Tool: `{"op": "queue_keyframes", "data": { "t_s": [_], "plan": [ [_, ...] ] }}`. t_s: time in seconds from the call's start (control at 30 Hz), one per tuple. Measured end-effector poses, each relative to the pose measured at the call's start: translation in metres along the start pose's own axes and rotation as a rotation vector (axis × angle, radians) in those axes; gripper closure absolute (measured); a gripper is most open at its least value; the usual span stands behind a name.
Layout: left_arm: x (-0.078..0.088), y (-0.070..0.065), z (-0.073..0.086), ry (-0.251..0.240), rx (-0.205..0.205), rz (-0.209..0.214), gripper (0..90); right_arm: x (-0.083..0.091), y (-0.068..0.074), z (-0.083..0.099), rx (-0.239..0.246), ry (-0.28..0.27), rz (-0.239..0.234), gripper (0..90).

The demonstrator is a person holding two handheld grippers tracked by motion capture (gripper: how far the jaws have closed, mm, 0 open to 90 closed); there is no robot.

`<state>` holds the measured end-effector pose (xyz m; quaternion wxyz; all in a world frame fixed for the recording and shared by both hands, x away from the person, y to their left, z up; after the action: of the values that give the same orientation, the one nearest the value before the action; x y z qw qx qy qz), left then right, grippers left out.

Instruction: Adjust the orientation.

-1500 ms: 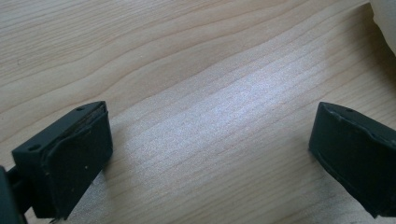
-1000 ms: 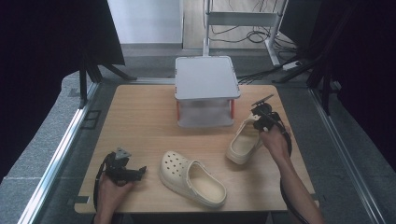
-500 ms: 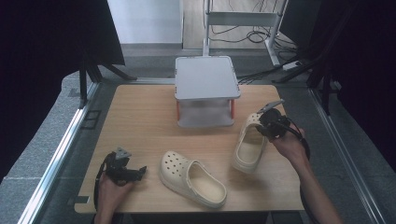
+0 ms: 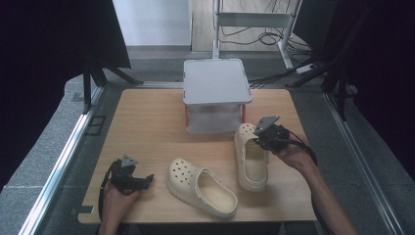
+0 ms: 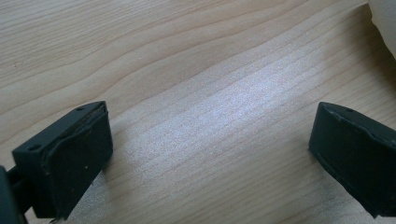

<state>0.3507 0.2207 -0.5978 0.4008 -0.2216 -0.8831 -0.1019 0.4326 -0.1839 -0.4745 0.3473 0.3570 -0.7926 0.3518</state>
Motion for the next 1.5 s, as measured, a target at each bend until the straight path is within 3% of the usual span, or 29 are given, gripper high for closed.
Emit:
{"op": "queue_keyframes", "data": {
  "t_s": [0.1,0.17,0.27,0.33,0.4,0.47,0.53,0.6,0.73,0.87,0.97,1.03,1.17,1.27,1.33,1.5],
  "plan": [
    [0.000,0.000,0.000,0.000,0.000,0.000,0.0,-0.014,0.005,0.010,0.010,0.019,-0.012,77.8],
    [0.000,0.000,0.000,0.000,0.002,0.000,0.0,-0.015,0.007,0.012,0.003,0.001,-0.027,77.3],
    [0.000,0.000,0.000,0.000,0.003,0.000,0.0,-0.015,0.010,0.018,-0.010,0.017,-0.034,74.1],
    [0.000,0.000,0.000,-0.001,0.003,0.000,0.0,-0.013,0.011,0.018,-0.032,0.008,-0.038,68.1],
    [0.000,0.000,0.000,0.000,0.000,0.000,0.0,-0.008,0.010,0.016,-0.092,-0.012,-0.066,53.2],
    [0.000,0.000,0.000,-0.001,0.000,0.000,0.0,-0.001,0.008,0.014,-0.172,-0.024,-0.064,38.8],
    [0.000,0.000,0.000,-0.001,0.000,0.000,0.0,0.003,0.009,0.016,-0.258,-0.019,-0.095,32.7],
    [0.000,0.000,0.000,0.001,0.000,0.000,0.0,0.007,0.009,0.021,-0.343,-0.009,-0.080,26.7],
    [0.000,0.000,0.000,0.002,0.001,0.001,0.0,0.007,0.010,0.039,-0.549,0.018,-0.088,27.7],
    [0.000,-0.001,0.000,0.003,0.001,0.001,0.0,-0.010,0.015,0.053,-0.714,0.012,-0.115,29.4],
    [0.000,-0.001,0.000,0.003,0.001,0.001,0.0,-0.025,0.018,0.059,-0.784,0.020,-0.120,34.2],
    [0.000,-0.001,0.000,0.003,0.001,0.001,0.0,-0.030,0.021,0.061,-0.819,0.027,-0.118,47.7],
    [0.000,-0.001,0.000,0.003,0.001,0.002,0.0,-0.027,0.019,0.064,-0.814,0.053,-0.065,63.2],
    [0.000,-0.001,0.000,0.003,0.000,0.002,0.0,-0.020,0.015,0.069,-0.685,0.109,0.012,73.1],
    [0.000,-0.001,0.000,0.003,0.000,0.002,0.0,-0.017,0.011,0.073,-0.656,0.118,0.007,74.7],
    [0.000,-0.001,0.000,0.003,0.000,0.002,0.0,-0.009,0.006,0.072,-0.660,0.080,-0.023,75.6]
  ]
}}
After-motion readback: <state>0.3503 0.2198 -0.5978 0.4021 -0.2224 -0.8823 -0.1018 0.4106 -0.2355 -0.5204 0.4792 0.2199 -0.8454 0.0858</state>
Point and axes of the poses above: each handheld gripper's, and its own axes: x roughly backward along the jaws, z roughly out of its underside, y roughly to its left, the point moved 10 cm from there along -x, roughly forward along the jaws, and after that the axes turned 3 degrees about -x, right-handed, at the moved point
